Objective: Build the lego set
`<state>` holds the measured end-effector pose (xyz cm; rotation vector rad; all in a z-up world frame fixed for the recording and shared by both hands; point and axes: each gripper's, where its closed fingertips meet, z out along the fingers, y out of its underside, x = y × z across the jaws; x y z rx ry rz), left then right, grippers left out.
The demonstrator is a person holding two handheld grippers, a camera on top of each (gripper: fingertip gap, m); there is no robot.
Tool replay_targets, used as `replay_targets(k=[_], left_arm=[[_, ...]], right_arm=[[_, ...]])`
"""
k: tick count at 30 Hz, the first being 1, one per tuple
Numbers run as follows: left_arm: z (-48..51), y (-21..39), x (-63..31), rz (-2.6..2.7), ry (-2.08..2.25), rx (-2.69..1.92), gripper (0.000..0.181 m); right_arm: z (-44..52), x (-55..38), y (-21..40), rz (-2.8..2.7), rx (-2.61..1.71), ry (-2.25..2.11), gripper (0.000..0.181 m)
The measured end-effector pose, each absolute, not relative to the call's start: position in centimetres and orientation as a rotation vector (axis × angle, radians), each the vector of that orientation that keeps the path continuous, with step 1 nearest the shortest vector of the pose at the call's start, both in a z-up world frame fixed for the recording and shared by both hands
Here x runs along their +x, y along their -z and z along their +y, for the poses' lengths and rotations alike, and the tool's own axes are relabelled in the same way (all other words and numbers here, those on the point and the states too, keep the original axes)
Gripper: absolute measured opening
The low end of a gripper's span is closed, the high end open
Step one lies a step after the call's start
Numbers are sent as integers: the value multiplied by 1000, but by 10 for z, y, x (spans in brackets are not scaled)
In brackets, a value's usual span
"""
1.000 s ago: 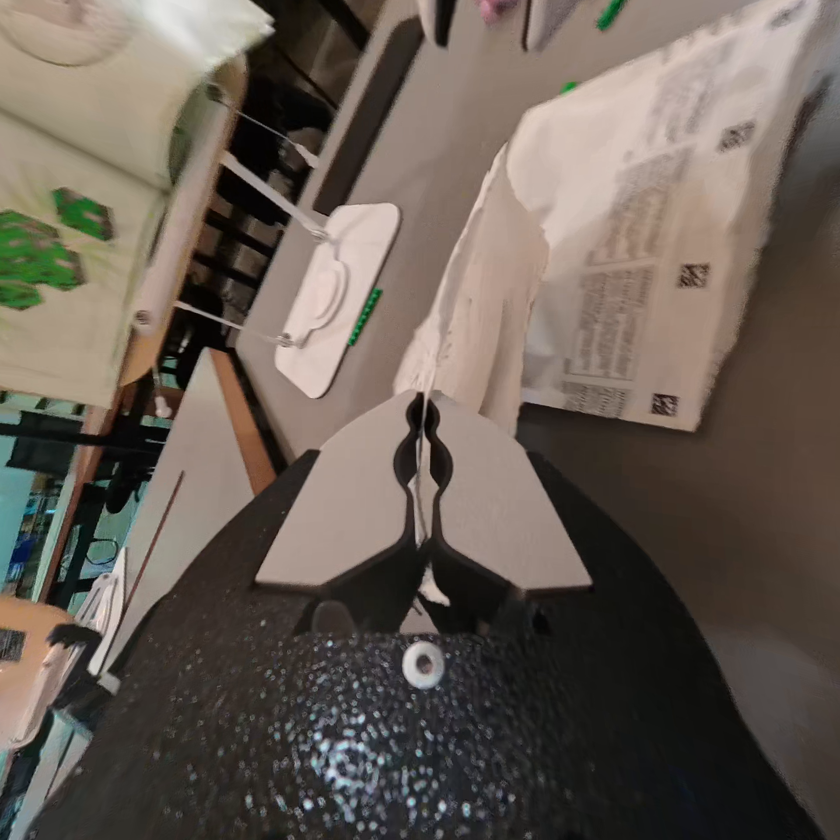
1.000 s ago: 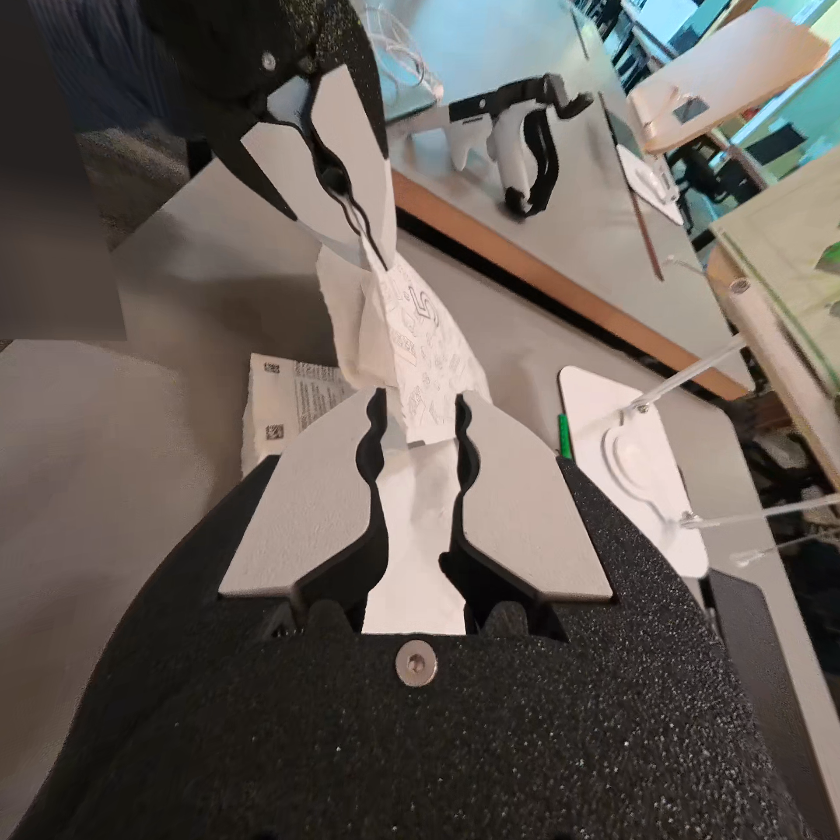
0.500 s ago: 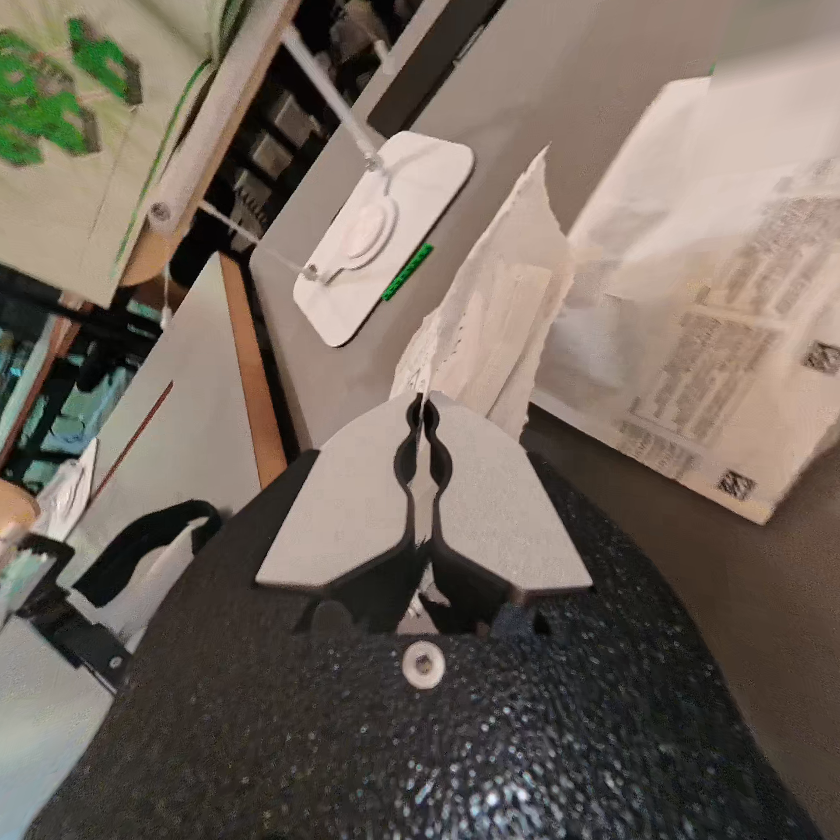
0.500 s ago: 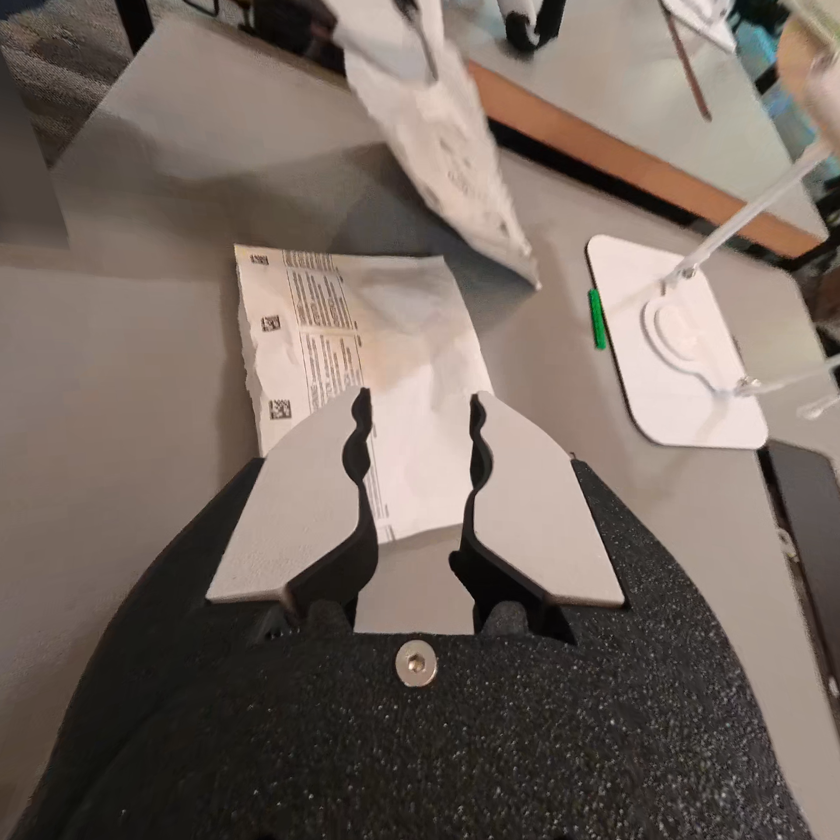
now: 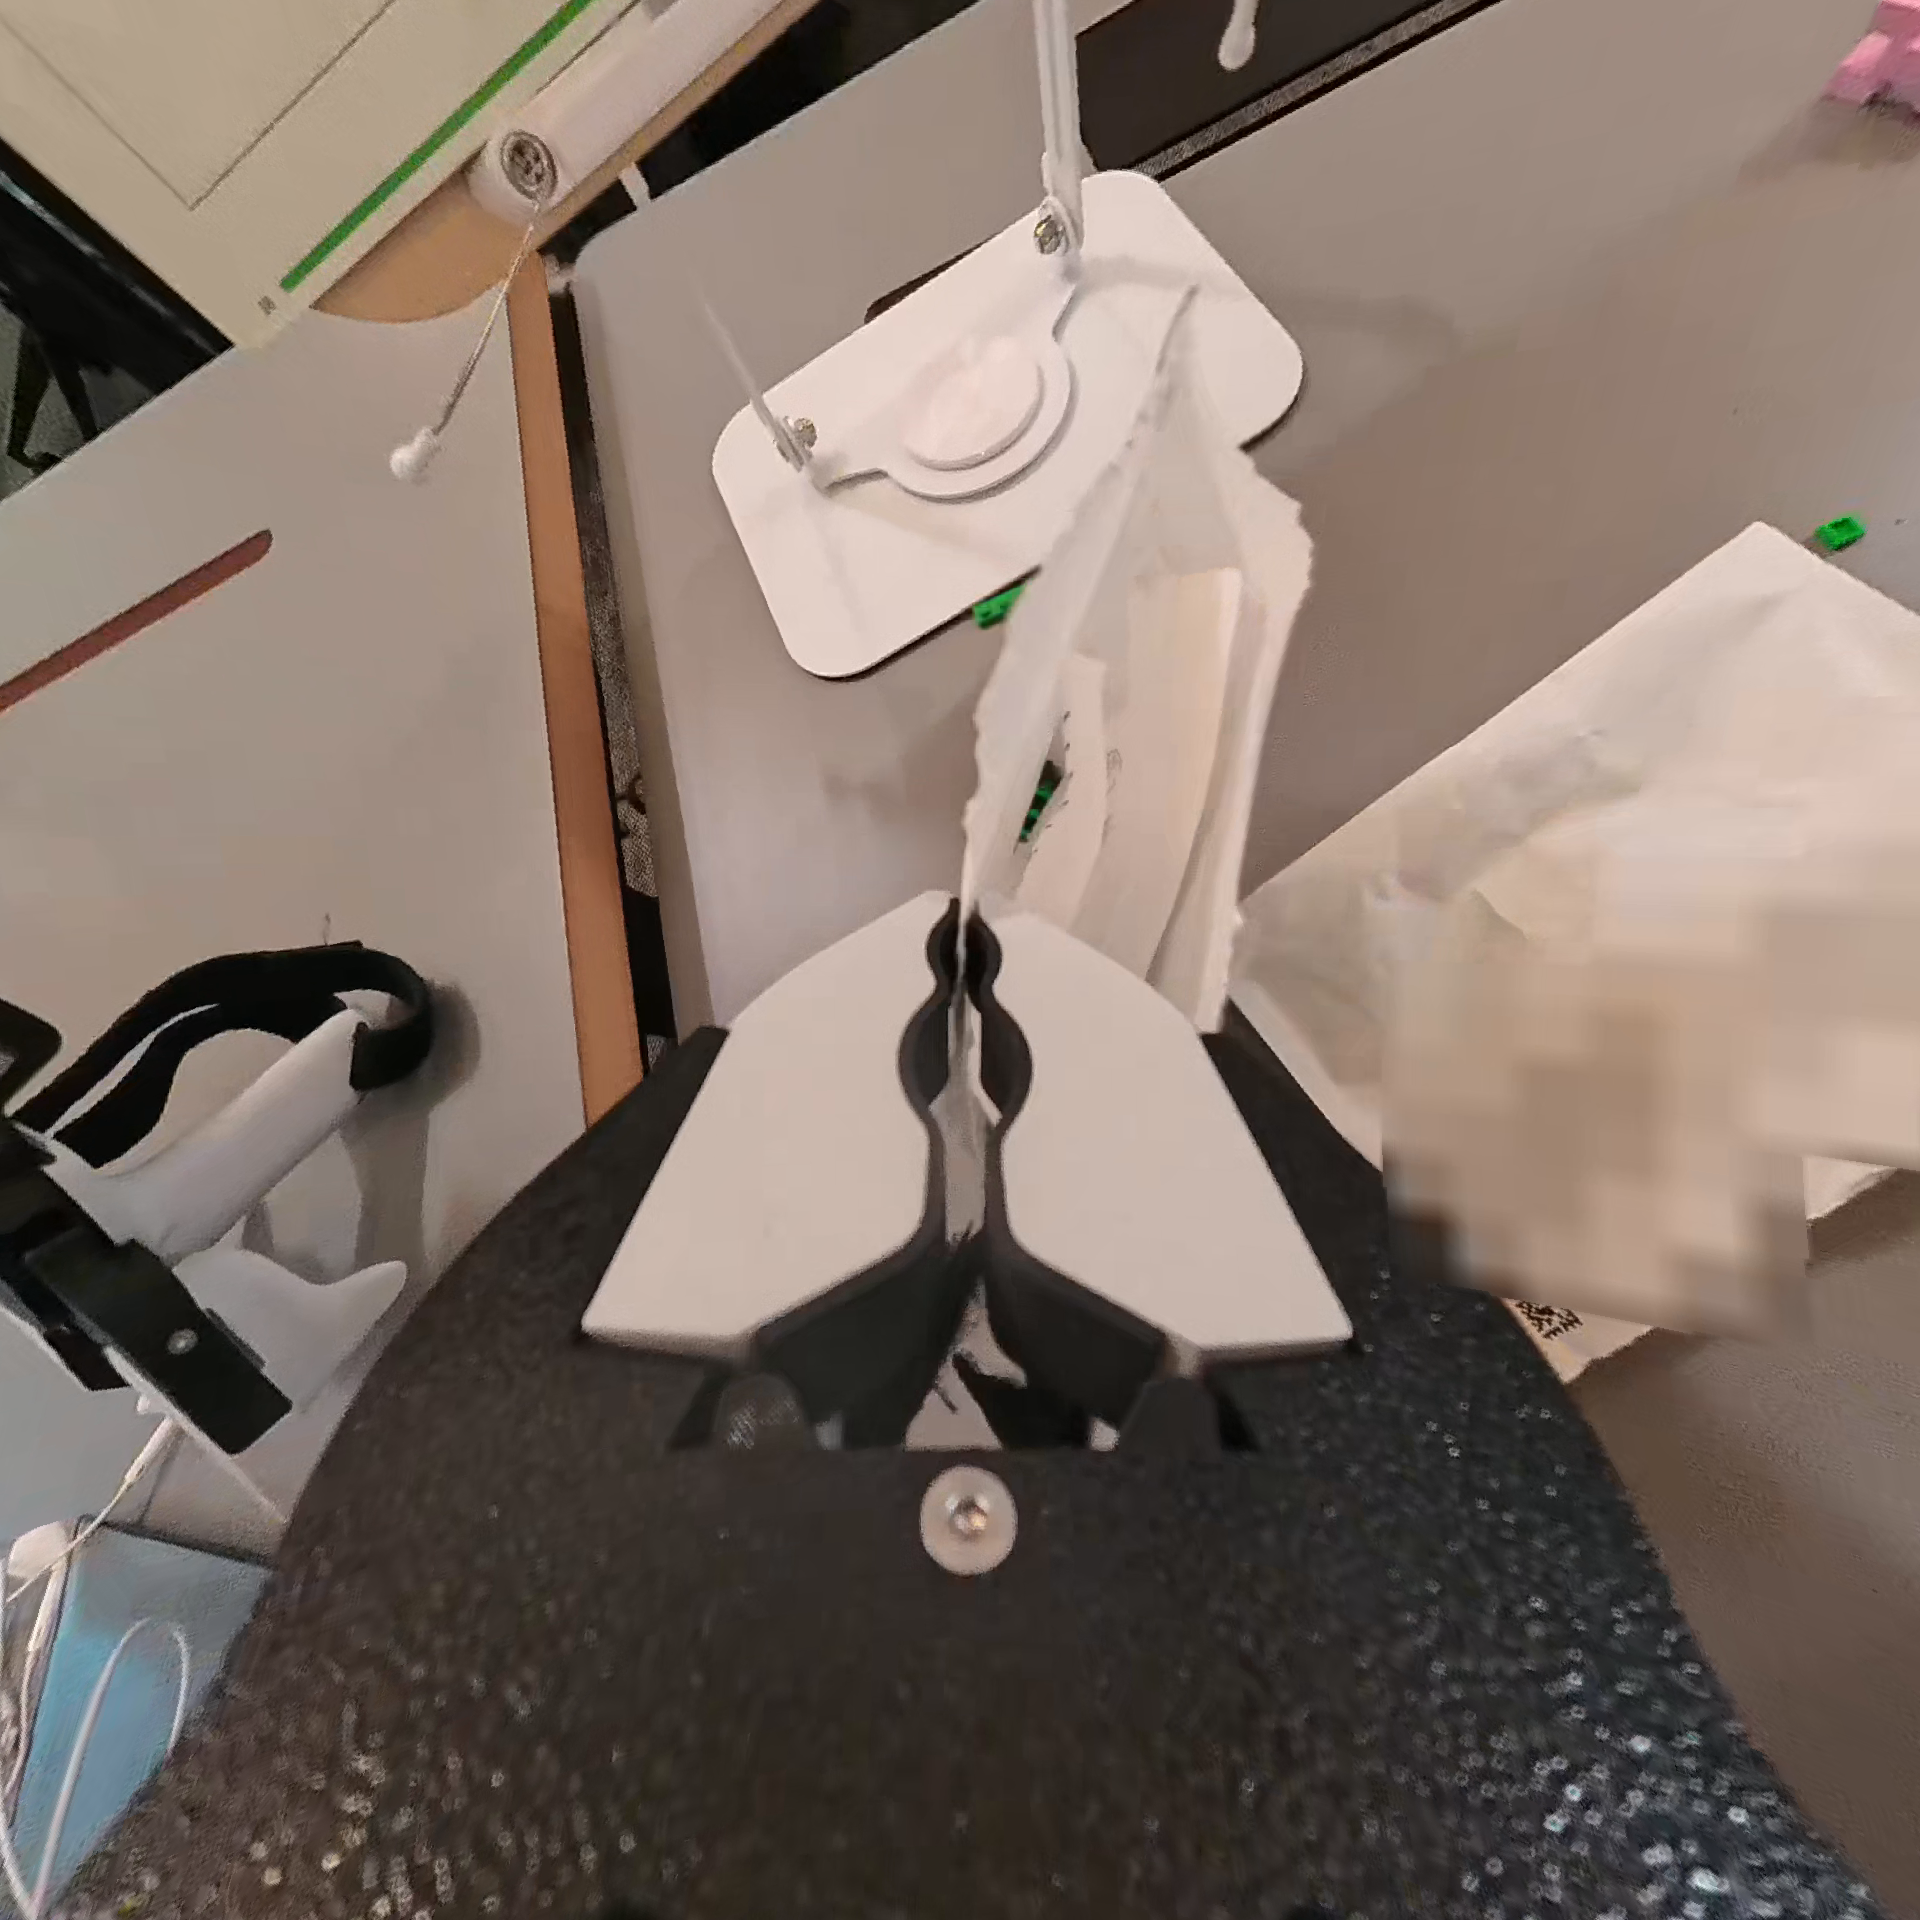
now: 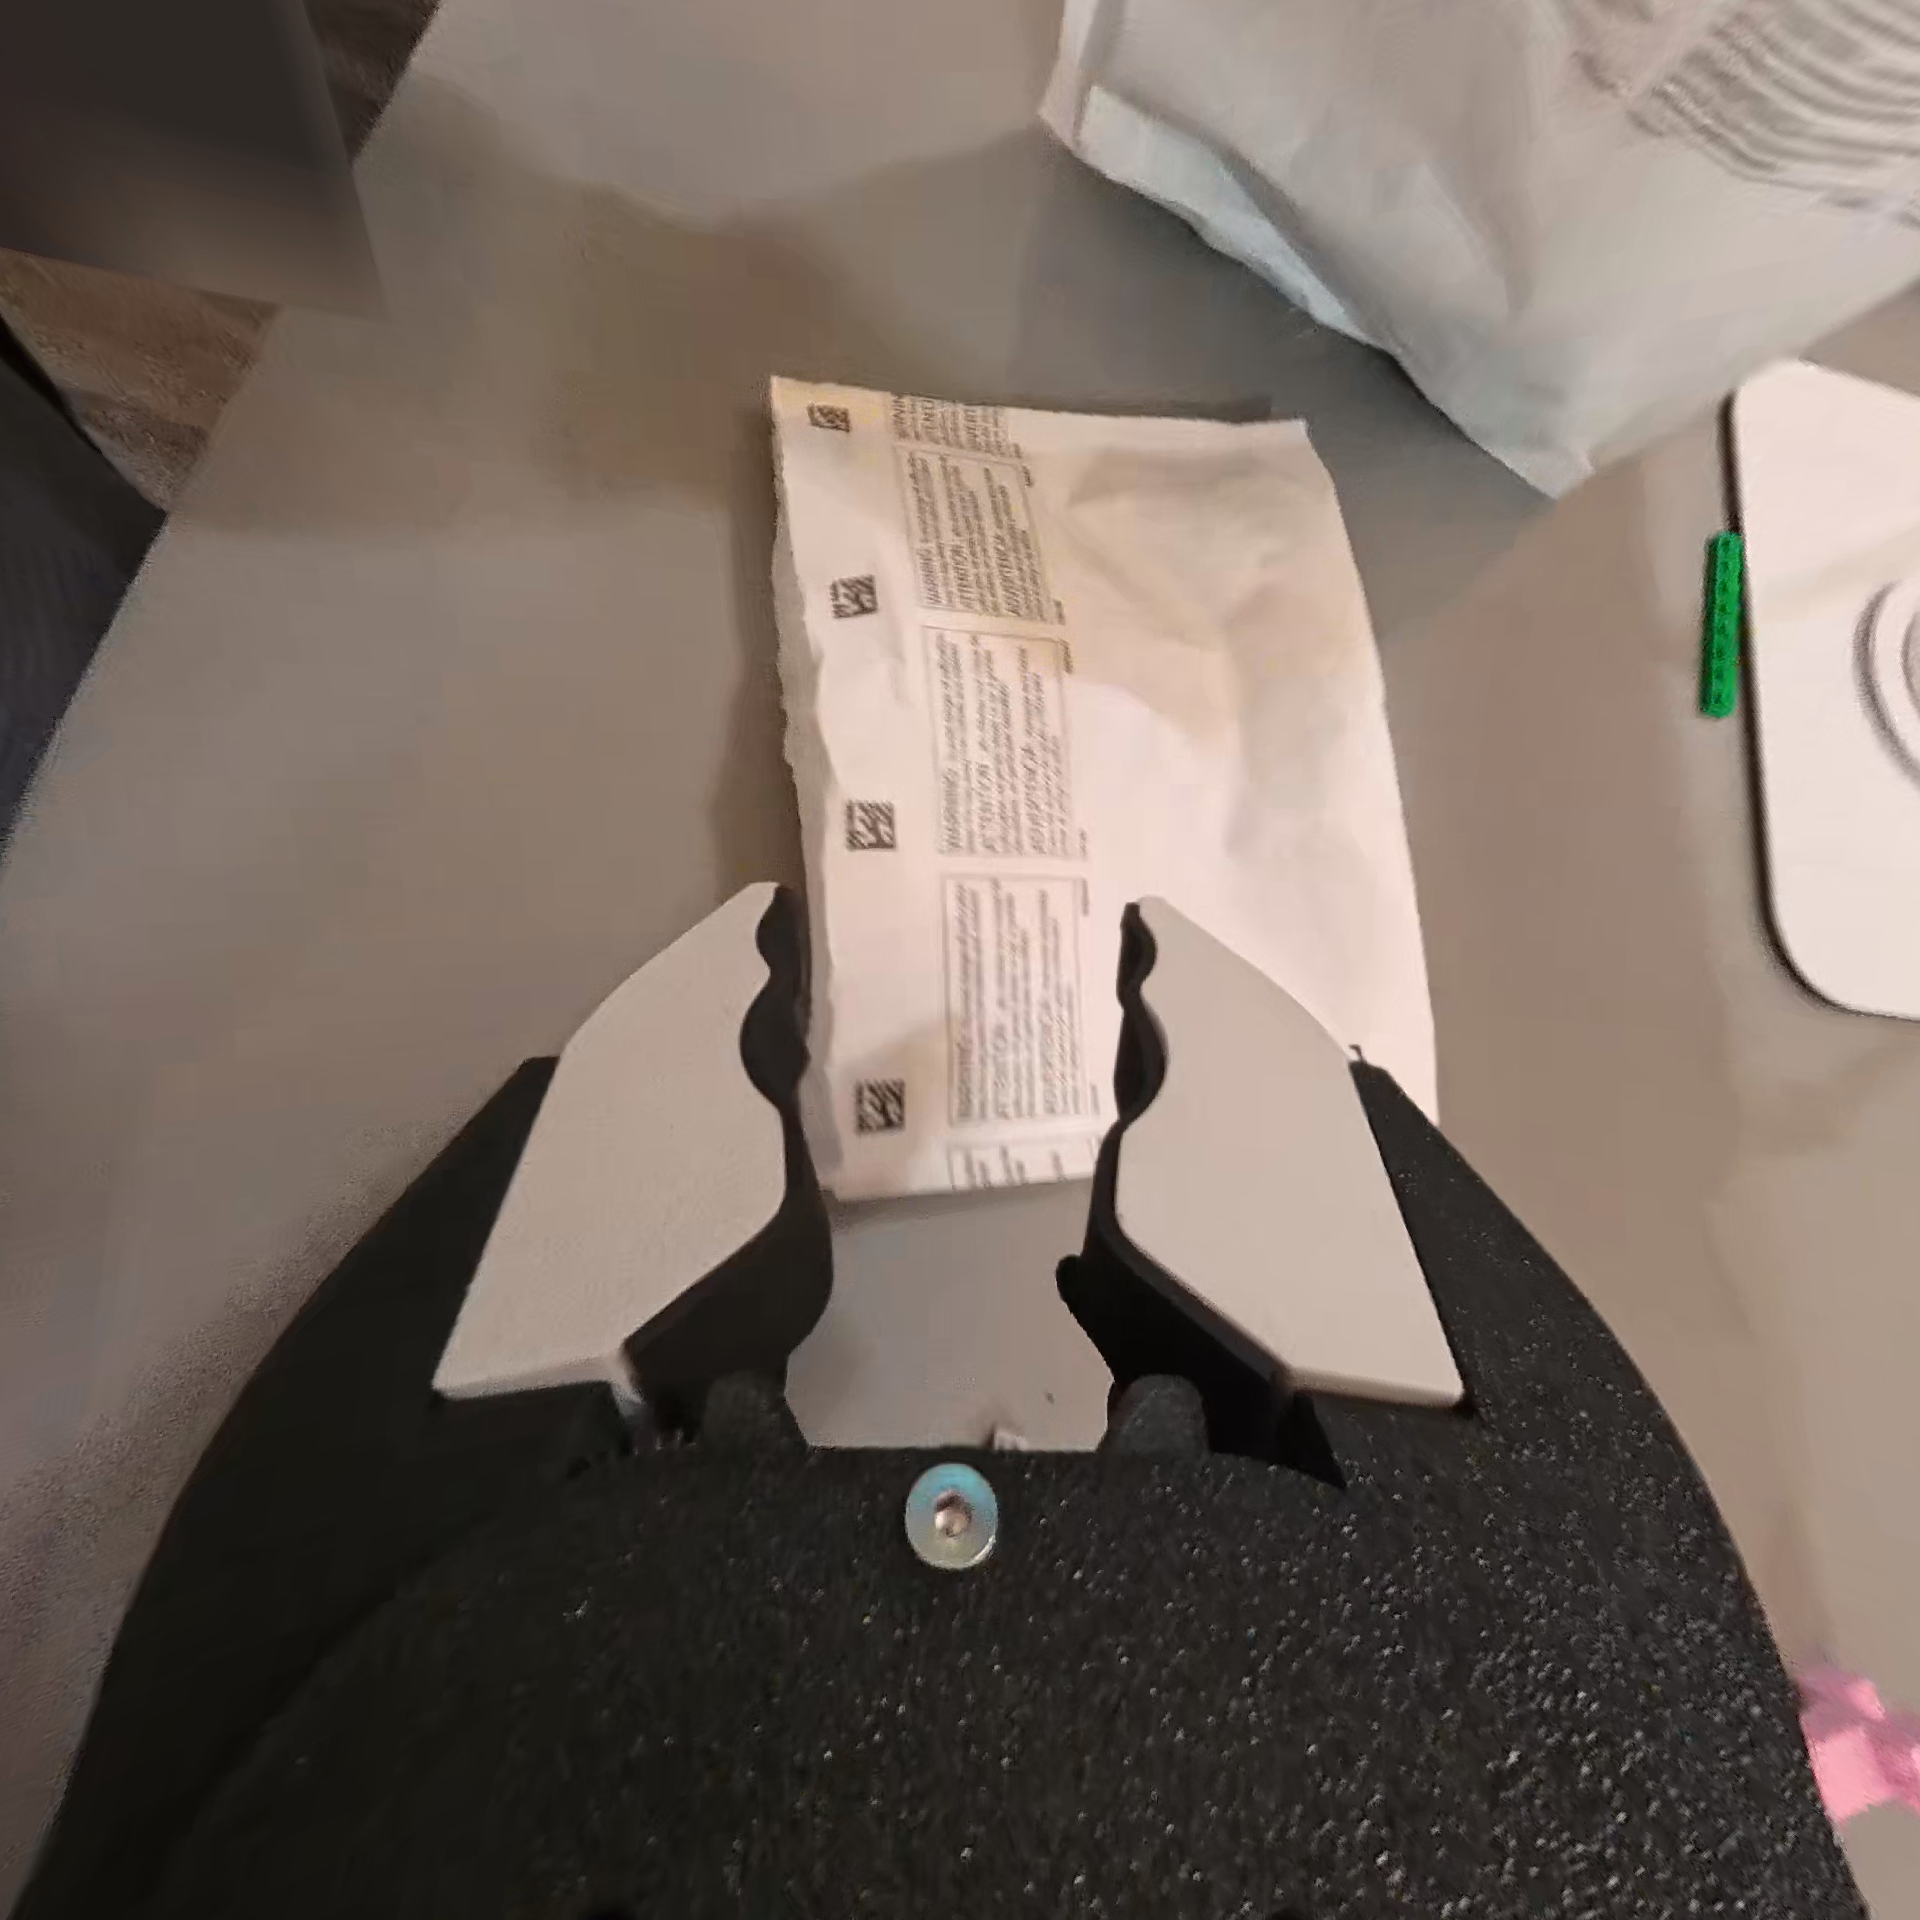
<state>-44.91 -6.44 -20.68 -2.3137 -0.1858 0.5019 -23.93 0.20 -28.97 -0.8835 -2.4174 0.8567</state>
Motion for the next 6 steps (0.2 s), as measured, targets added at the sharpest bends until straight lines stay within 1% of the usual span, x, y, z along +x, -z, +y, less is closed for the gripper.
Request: replay_targets(k=[1,4,6], left_arm=[[-64,207,-450,-194,-502,-2318,0],[-62,207,-449,-200,-489,-2327,0],[-61,207,-447,-196,-485,-2333,0]], right_arm=[[-5,-240,294,-2413,-850,-809,55],[-16,-246,306,-2382,-729,-626,47],[-15,-249,313,-2369,-678,-504,45]])
